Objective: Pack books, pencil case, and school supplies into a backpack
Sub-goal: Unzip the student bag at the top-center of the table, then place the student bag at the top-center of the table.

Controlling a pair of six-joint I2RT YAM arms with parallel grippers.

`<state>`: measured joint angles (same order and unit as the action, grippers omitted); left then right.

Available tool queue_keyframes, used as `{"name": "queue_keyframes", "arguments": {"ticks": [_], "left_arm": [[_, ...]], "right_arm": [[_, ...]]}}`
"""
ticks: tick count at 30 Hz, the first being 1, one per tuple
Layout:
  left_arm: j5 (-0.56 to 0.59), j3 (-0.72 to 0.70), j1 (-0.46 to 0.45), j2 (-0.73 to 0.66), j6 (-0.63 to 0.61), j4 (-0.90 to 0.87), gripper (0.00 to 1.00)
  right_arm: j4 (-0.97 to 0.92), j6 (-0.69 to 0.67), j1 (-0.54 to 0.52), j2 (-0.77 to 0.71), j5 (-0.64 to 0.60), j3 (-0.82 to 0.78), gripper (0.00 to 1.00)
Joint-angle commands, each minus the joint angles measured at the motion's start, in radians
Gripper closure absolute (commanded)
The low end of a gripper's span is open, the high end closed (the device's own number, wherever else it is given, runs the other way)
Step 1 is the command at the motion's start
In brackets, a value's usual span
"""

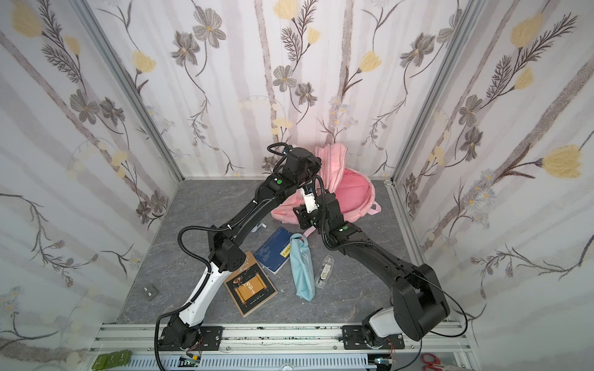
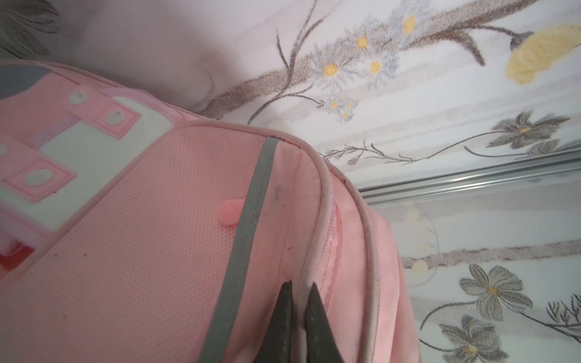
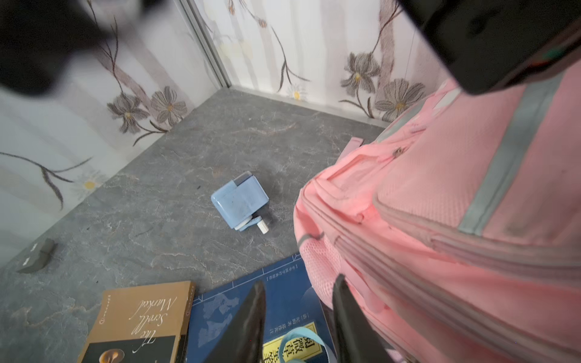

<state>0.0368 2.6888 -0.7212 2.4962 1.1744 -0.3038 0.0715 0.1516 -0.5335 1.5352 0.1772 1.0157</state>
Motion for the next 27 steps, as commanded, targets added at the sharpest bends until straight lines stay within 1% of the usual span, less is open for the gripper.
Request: {"name": "queue_keyframes", "arguments": {"ticks": [1,3,6,8,11,14,17,20,23,25,27], "left_arm": [[-0.112,-0.002,0.017,-0.002,-0.049,0.167,1.00],[-0.148,-0.002,0.021,-0.005,-0.093,0.167,1.00],[-0.219,-0.006,0.033,-0.007,-0.121,0.164,1.00],[-0.268,-0.006,0.042,-0.008,-0.134,0.157,1.00],[-0.339,-0.005,0.052,-0.010,-0.165,0.163,1.00],[-0.397,-0.004,0.061,-0.013,-0.186,0.169,1.00],[-0.452,-0.004,0.066,-0.021,-0.205,0.170,1.00],[-0.507,-0.004,0.066,-0.020,-0.221,0.171,1.00],[-0.551,-0.004,0.066,-0.016,-0.230,0.176,1.00],[-0.560,-0.004,0.064,-0.013,-0.234,0.174,1.00],[-0.570,-0.004,0.064,-0.010,-0.236,0.183,1.00]], "right_arm": [[-0.050,0.003,0.019,-0.070,0.017,0.021,0.54],[-0.072,0.013,0.037,-0.125,0.004,0.017,0.46],[-0.088,0.046,0.071,-0.195,-0.007,0.001,0.34],[-0.093,0.076,0.102,-0.228,-0.002,-0.006,0.29],[-0.098,0.144,0.184,-0.269,0.040,-0.008,0.28],[-0.109,0.244,0.286,-0.289,0.060,-0.002,0.26],[-0.111,0.320,0.386,-0.290,0.124,0.010,0.27],[-0.106,0.398,0.460,-0.267,0.182,0.028,0.28],[-0.092,0.463,0.498,-0.212,0.269,0.055,0.29],[-0.047,0.503,0.502,-0.160,0.372,0.073,0.31],[0.006,0.571,0.499,-0.110,0.454,0.090,0.31]]}}
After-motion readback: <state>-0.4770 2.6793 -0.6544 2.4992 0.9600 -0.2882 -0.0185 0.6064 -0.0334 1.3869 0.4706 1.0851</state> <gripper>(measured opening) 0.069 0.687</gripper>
